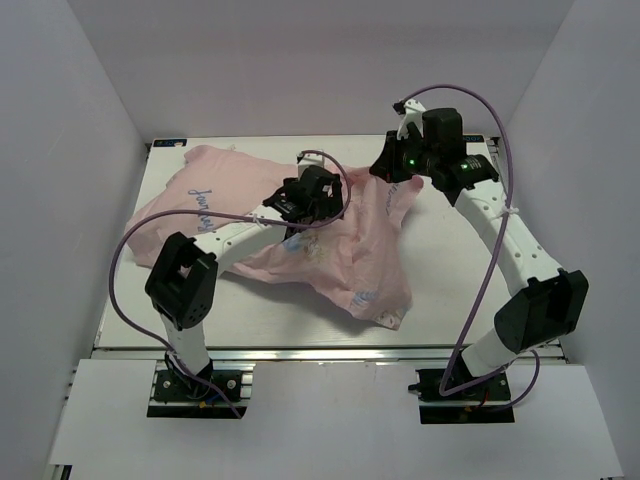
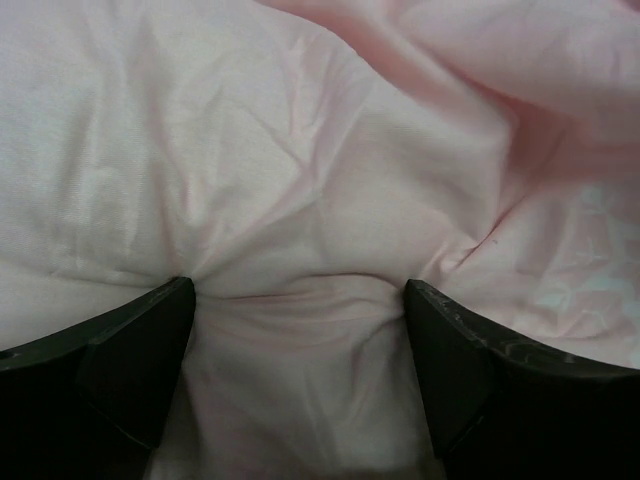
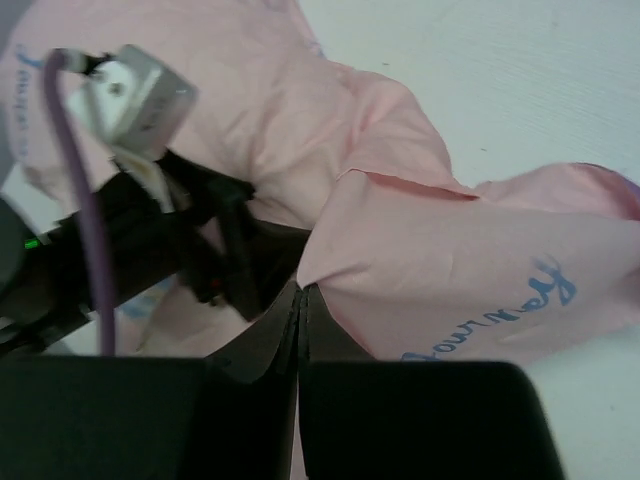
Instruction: Put the pillow into the pillowcase
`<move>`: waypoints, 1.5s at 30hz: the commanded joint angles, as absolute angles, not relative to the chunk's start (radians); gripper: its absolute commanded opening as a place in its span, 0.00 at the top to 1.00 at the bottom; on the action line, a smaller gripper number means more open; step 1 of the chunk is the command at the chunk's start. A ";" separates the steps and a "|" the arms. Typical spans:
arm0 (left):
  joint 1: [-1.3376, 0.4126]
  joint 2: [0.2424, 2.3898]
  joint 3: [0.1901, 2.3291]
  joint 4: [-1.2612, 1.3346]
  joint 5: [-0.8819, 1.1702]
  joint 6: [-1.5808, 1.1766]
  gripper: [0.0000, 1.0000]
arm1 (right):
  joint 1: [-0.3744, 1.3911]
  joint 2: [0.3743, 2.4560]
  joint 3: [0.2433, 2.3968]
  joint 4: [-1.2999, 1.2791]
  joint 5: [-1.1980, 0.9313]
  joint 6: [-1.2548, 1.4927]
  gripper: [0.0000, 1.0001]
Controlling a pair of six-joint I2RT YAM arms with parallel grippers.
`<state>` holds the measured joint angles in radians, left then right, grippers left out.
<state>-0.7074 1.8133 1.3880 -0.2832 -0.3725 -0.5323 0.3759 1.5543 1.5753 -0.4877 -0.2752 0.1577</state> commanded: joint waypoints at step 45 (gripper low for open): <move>-0.423 1.177 1.157 -1.019 -0.707 -0.979 0.02 | 0.625 1.740 1.407 -0.577 0.129 0.365 0.11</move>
